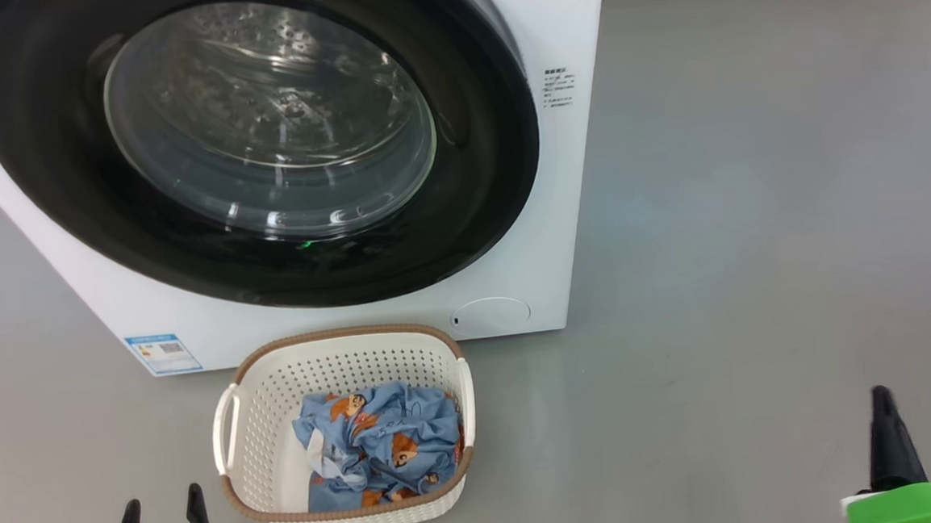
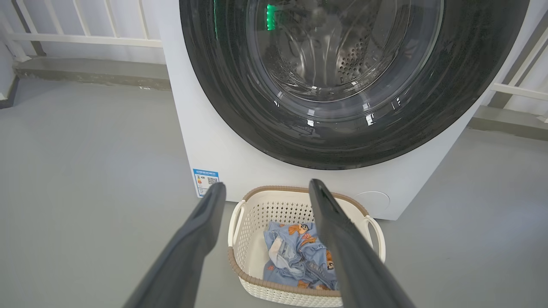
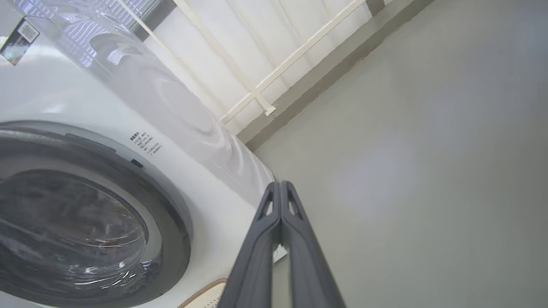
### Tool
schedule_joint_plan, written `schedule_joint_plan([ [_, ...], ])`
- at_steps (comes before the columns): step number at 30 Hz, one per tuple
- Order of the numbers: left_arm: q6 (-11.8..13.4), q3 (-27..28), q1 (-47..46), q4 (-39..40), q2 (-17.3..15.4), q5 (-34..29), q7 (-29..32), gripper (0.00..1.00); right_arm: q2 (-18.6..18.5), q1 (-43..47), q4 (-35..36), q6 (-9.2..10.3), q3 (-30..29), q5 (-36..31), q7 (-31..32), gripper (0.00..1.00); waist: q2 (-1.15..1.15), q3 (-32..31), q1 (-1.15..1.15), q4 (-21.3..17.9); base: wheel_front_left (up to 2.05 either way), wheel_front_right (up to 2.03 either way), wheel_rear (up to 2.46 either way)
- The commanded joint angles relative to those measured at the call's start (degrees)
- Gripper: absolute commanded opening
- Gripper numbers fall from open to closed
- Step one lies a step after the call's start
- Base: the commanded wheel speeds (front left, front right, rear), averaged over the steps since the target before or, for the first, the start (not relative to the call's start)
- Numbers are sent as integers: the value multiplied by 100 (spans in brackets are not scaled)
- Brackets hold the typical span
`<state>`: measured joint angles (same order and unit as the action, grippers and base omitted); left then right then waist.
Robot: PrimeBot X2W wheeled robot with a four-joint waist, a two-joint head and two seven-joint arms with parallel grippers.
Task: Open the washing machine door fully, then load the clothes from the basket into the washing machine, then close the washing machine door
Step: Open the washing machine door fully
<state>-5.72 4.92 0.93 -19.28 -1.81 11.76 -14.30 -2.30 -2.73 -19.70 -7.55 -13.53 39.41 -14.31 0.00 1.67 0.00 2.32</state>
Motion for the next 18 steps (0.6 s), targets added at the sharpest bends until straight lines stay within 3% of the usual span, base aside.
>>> schedule_joint_plan([
  [1, 16, 156, -108, 168, -107, -48, -70, 100, -59, -283, -24, 6, 45, 353, -69, 0, 0, 48, 0, 36, 0, 0, 0],
  [9, -31, 137, -225, 237, -107, -98, -70, 100, -94, -903, -677, 6, -494, 1787, -69, 0, 0, 381, 0, 135, 0, 0, 0],
  [13, -62, 112, -322, 285, -107, -101, -70, 100, -334, -1269, -795, 6, -440, 2881, -39, 0, 0, 622, 0, 187, 0, 0, 0],
  [18, -102, 60, -487, 325, -107, -119, -70, 100, -782, -1690, -723, 6, -349, 4139, 476, 0, 0, 961, 0, 262, 0, 0, 0],
])
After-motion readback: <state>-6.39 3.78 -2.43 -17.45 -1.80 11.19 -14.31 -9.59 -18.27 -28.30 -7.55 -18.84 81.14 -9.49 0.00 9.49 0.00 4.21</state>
